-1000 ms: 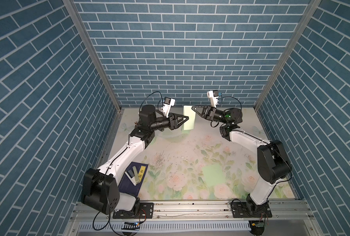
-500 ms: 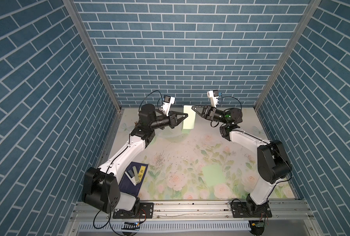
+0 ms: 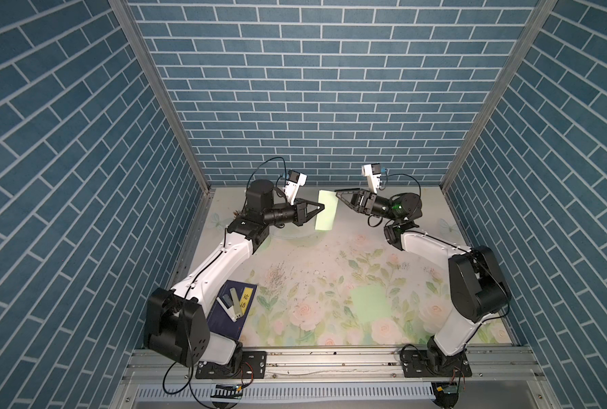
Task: Fold the square paper along the opposite sides
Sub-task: Fold the paper, then smooth out the paper at the center of the board.
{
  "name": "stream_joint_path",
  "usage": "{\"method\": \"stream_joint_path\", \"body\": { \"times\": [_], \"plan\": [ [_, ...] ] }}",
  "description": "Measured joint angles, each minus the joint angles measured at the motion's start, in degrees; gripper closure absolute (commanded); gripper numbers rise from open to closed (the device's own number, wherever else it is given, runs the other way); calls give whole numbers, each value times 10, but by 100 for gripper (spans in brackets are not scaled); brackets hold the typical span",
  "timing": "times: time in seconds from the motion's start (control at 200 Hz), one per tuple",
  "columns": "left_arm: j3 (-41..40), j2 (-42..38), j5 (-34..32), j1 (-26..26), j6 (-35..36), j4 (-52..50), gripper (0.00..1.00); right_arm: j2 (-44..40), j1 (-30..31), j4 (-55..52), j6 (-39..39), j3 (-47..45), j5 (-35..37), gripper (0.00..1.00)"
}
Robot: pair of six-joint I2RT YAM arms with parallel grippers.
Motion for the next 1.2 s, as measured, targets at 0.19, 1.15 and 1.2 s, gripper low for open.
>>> {"method": "stream_joint_path", "body": {
  "times": [0.19, 1.15, 1.2],
  "plan": [
    [-65, 69, -57, -3, 59, -127, 100, -181, 64, -210, -330, -178, 165, 77],
    [-74, 237, -142, -43, 156, -236, 100, 111, 257, -201, -757, -214, 348, 100],
    [-74, 237, -142, -43, 156, -236, 100, 119, 257, -200, -759, -212, 353, 100]
  ]
}}
